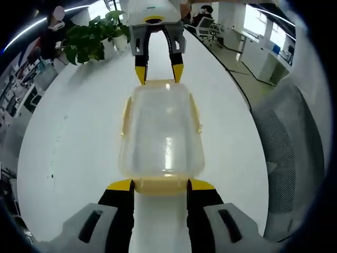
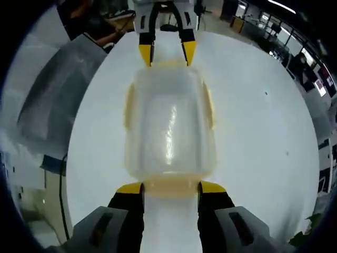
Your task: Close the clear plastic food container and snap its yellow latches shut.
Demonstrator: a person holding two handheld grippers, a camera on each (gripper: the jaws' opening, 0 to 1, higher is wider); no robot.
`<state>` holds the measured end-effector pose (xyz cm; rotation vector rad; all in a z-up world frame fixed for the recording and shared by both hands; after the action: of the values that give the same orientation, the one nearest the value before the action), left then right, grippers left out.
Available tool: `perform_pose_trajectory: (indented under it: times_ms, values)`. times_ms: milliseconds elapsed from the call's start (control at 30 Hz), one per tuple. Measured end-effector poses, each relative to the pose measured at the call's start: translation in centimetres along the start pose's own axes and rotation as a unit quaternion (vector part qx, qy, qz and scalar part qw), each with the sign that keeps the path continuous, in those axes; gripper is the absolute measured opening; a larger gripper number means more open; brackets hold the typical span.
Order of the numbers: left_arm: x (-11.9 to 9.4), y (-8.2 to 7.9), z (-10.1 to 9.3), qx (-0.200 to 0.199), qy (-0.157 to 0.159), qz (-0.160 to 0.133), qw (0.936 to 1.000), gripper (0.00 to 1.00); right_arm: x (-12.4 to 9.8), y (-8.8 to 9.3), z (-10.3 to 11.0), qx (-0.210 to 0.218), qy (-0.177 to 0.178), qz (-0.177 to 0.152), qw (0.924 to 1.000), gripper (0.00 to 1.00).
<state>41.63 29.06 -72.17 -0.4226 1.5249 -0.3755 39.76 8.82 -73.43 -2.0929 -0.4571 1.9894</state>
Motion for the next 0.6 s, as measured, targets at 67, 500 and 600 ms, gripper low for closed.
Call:
perform_pose_trajectory:
  times_ms: [67,500,600]
  values:
    - [0.13,0.13,0.01,0.003,0.001,0.002,1.0,0.38,0.0,-0.04,0.07,0.003,-0.002,-0.002,1.0,0.38]
    - [0.54,0.2,0.27,0.014,0.008,0.003,0.9999,0.38,-0.01,-0.04,0.46,0.016,0.0,-0.005,0.9999,0.38]
    - [0.65,0.18,0.34,0.016,0.011,0.003,0.9998,0.38,-0.03,0.01,0.55,0.02,0.0,-0.005,0.9998,0.38]
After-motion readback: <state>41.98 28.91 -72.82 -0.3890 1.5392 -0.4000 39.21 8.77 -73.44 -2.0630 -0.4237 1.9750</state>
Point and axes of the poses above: the point that each gripper's makers call its tool centre point, and the gripper's own axes: x roughly forward along the fingers, z roughly to its left, y roughly out of its underside, the point moved 5 cm from there along -x, roughly backward along the fingers, and after that the axes turned 9 degrees about -x, right-handed, at the moved point
